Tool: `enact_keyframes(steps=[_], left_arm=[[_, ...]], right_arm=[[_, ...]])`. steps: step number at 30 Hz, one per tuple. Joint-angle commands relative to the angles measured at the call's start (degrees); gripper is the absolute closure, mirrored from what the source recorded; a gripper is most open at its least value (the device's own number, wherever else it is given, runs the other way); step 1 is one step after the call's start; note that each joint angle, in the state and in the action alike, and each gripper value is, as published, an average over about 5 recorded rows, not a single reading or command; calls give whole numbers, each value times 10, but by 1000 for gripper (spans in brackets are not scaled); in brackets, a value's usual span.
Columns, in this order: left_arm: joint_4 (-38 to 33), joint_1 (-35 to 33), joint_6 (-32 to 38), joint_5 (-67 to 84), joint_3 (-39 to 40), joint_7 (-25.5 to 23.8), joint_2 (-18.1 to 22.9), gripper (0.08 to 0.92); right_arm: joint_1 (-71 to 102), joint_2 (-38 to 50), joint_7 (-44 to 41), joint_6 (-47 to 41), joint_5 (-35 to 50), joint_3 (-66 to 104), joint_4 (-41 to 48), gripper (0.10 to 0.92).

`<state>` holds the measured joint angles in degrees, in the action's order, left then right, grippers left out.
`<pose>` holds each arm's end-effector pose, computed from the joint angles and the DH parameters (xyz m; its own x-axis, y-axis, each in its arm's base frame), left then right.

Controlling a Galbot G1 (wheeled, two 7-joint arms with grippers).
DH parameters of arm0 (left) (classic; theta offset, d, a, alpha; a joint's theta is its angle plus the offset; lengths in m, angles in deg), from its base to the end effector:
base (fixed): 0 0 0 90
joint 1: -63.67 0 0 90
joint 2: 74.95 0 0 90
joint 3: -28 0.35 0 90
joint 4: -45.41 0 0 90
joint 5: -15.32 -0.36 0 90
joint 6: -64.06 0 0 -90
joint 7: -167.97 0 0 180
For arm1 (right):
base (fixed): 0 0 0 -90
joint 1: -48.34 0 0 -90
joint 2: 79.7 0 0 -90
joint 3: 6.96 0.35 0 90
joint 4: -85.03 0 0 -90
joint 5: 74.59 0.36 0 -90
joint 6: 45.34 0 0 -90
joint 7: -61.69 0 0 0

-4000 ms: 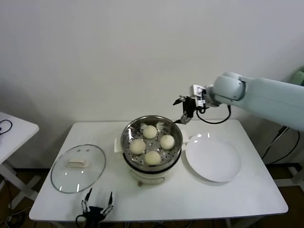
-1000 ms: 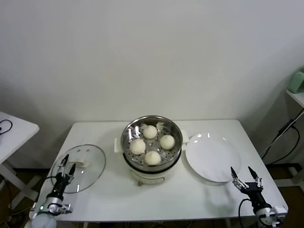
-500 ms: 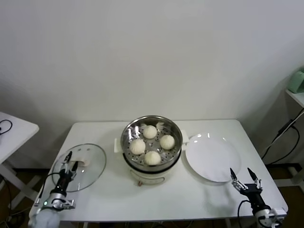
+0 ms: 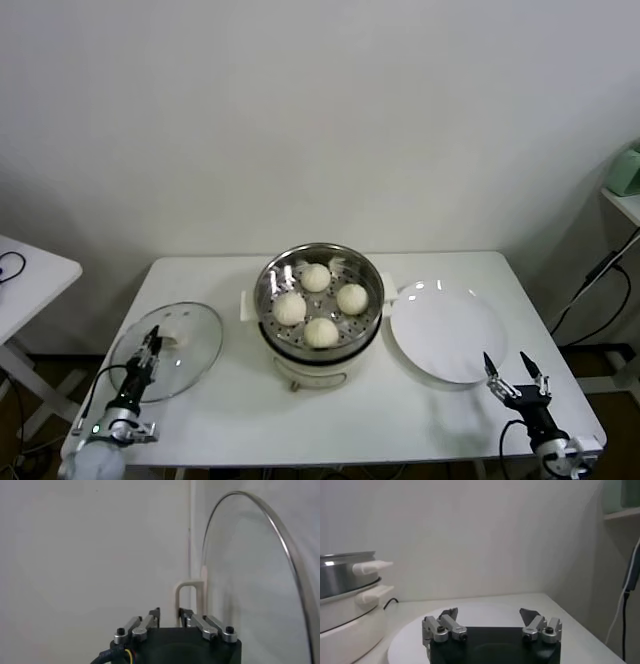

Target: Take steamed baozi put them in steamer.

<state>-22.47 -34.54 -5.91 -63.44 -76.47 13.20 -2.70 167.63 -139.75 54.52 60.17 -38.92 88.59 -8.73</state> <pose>0.2572 0.2274 -0.4787 -0.9998 0.0110 0.0171 0.0170 -0.0052 0.9998 0.1820 -0.1931 -0.4064 -0.9908 -0.0506 0.1255 -0.0404 0.9958 0.0825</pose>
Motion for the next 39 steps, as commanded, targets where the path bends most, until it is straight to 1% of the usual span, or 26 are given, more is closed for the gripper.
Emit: enact_keyframes(steps=[1,6,9,15,23,29,33,39], left_arm=[[18,5,2,-1,2,-1,-1,700],[35,12,3,-3,2,-1,1,837],[35,13,2,-3,1,0,2,869],[-6,-1,-4,11,-3,-6,6,869],[-129,-42,-52,73,0,-70,4,869],[-233,-72,-114,118,17,-131,-16,869],[-283,-80,-150,121,29,-156,-30,869],[-349,-76,-187,124,45,-194,-58,869]], right_arm=[[0,-1,-1,2,1,-1,0,203],[-1,-5,-1,3,1,-2,0,203],[-1,-6,0,5,1,-2,0,203],[2,-6,-1,9,1,0,0,203],[6,-5,-2,10,0,1,-2,203],[8,-2,-2,9,-1,1,-2,203],[8,-1,-2,10,0,0,-1,203],[10,2,-2,11,1,0,-1,203]])
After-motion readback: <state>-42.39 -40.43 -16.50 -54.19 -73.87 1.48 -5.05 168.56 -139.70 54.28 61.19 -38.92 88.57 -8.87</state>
